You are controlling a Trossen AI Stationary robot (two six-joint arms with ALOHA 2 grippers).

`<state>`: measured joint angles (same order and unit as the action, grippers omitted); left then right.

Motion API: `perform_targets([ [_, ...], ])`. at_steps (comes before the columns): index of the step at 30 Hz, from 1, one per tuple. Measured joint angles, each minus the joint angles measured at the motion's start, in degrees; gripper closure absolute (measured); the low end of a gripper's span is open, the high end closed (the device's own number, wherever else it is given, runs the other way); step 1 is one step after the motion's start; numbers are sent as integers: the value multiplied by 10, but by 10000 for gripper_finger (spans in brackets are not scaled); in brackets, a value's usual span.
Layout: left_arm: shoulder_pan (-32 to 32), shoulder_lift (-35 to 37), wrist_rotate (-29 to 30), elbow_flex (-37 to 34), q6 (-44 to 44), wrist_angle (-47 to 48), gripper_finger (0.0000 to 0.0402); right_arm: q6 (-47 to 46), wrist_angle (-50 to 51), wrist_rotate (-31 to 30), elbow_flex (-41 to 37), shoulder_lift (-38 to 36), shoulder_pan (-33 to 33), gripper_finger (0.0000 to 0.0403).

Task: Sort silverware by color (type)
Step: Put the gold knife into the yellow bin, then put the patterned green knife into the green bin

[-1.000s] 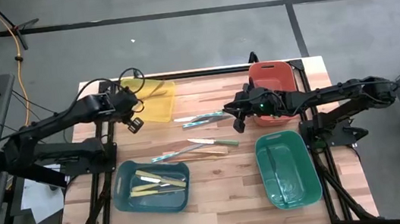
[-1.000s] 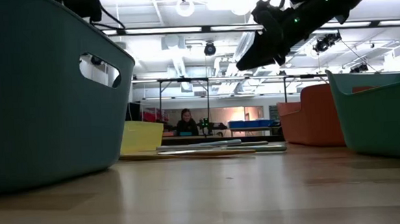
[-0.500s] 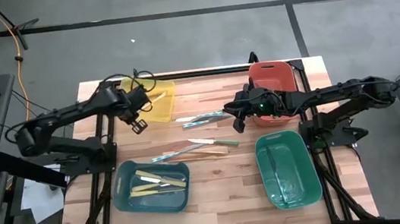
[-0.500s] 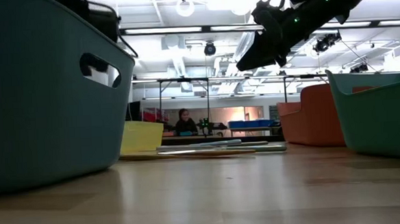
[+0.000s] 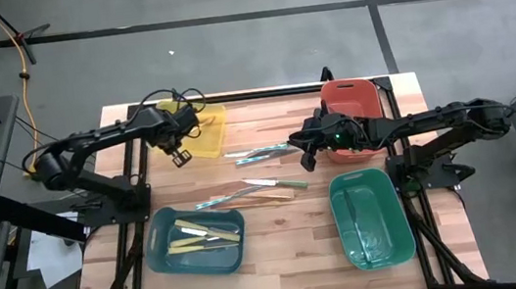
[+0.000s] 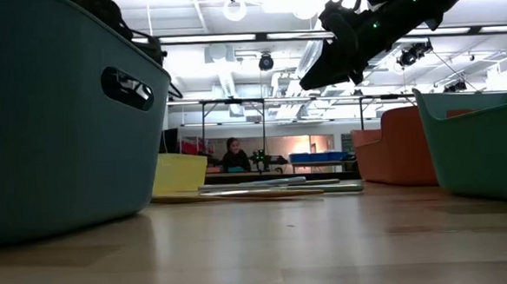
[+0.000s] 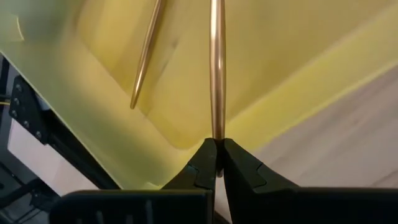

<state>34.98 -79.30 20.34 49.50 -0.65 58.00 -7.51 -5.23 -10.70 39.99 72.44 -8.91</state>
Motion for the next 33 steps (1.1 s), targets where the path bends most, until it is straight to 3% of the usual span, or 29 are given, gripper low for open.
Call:
perform_targets([
  [13, 0, -1, 1, 0, -15, -9, 348, 4, 0, 0, 0, 0, 0, 345],
  [17, 0, -1, 26, 4, -24, -7, 325, 4, 0, 0, 0, 0, 0, 345],
  [23, 0, 6, 52, 85, -34, -12, 289, 12, -5, 0, 0, 0, -1, 345],
  [28, -11, 53, -42, 130, -27, -114, 275, 36, -26, 0, 0, 0, -1, 345],
  [33, -41, 127, -171, 81, -7, -307, 276, 41, -28, 0, 0, 0, -1, 345],
])
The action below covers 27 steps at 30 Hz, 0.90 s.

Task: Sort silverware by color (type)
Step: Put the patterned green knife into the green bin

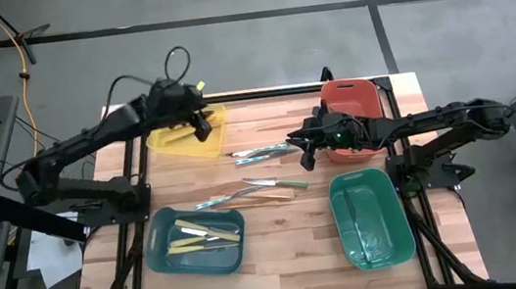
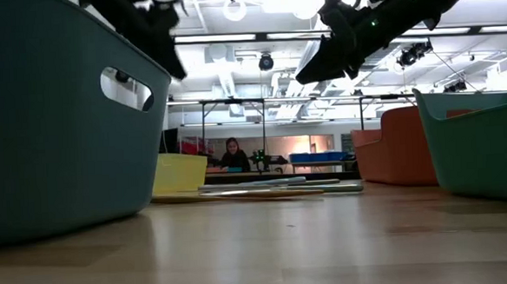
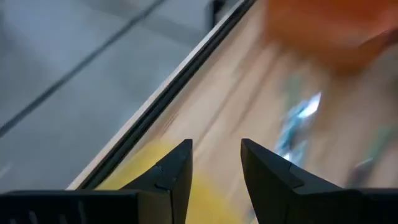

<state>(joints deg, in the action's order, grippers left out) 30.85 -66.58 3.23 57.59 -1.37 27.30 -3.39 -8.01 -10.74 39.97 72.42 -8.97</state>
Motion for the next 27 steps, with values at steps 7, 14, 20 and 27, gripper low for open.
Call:
perform_targets([
  [7, -106, 70, -57, -179, 22, -266, 277, 8, 0, 0, 0, 0, 0, 345],
  [14, -183, 77, -43, -355, 48, -560, 279, 9, -16, 0, 0, 0, 0, 345],
  [20, -189, 77, -40, -390, 53, -629, 279, 18, -42, 0, 0, 0, 0, 345],
  [27, -188, 82, -40, -377, 38, -633, 280, 38, -84, 1, 0, 12, 0, 345],
])
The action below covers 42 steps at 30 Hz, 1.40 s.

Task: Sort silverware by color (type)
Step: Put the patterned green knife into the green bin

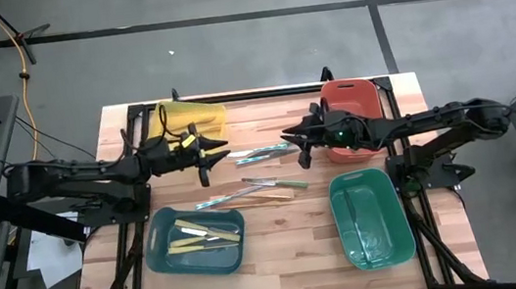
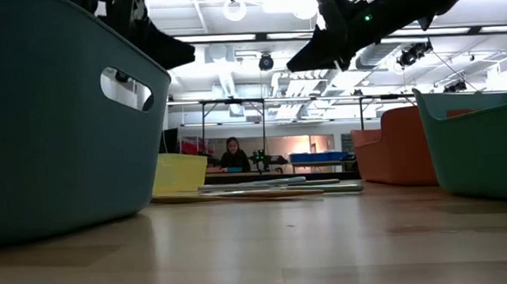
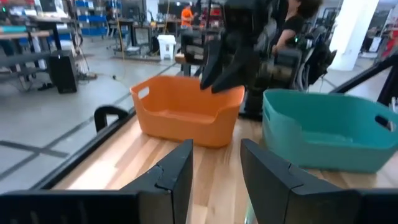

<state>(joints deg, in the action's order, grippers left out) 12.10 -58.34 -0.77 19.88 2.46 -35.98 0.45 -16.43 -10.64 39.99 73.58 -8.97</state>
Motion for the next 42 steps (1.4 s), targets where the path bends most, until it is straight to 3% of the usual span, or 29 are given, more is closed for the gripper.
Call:
perform_targets([
  [4, 0, 12, -1, 9, -1, 13, 280, 20, 20, 26, 29, 26, 0, 345],
  [9, -1, 30, -7, 9, -1, 33, 280, 26, 178, 33, 123, 83, 0, 340],
  [14, -1, 53, -7, 9, -1, 48, 280, 56, 316, 27, 213, 173, 0, 299],
  [18, -1, 70, -7, 9, -1, 79, 280, 141, 390, 23, 245, 246, -9, 260],
  [26, -1, 88, -7, 9, -13, 99, 280, 195, 381, 25, 247, 305, -73, 243],
  [31, -1, 88, -7, 9, -27, 106, 280, 176, 379, 104, 247, 312, -111, 243],
  [42, -1, 88, -7, 9, -32, 105, 280, 168, 367, 128, 247, 343, -109, 243],
])
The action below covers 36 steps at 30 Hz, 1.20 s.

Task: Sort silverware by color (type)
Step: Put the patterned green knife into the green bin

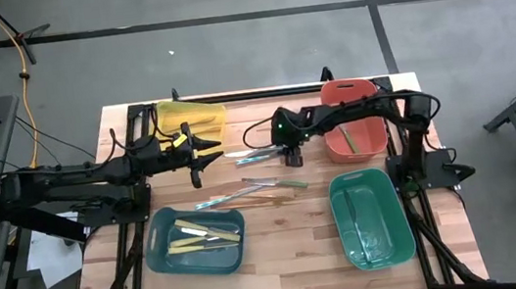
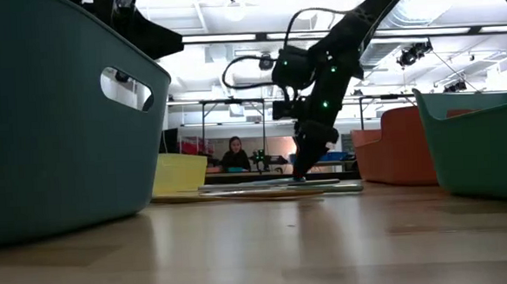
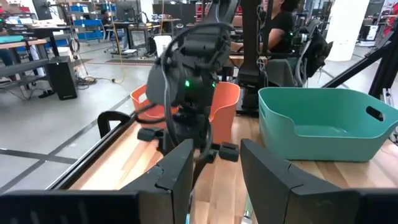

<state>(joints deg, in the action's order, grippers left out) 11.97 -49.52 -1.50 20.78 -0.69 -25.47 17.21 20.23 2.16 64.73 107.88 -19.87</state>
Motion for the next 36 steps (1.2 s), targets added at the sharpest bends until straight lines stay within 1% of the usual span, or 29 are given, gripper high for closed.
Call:
perform_targets([
  [6, 0, 0, 0, 0, 0, 3, 280, -7, -16, -15, 0, 13, 1, 243],
  [9, 0, 0, 0, 0, 0, 4, 280, -7, -18, -23, 0, 13, 1, 254],
  [12, 0, 0, 0, 0, 0, 4, 280, -4, -17, -31, 0, 13, 1, 280],
  [17, 0, 0, 0, 0, 0, 4, 280, -3, -17, -32, 0, 13, 1, 350],
  [19, 0, 0, 0, 0, 0, 4, 280, -4, -16, -32, 0, 13, 1, 372],
  [30, 0, 0, 0, 0, 0, 4, 280, -2, -4, -27, -1, 5, 1, 370],
  [36, 0, 0, 0, 0, -11, 7, 280, -2, 37, -26, -2, -39, 1, 373],
])
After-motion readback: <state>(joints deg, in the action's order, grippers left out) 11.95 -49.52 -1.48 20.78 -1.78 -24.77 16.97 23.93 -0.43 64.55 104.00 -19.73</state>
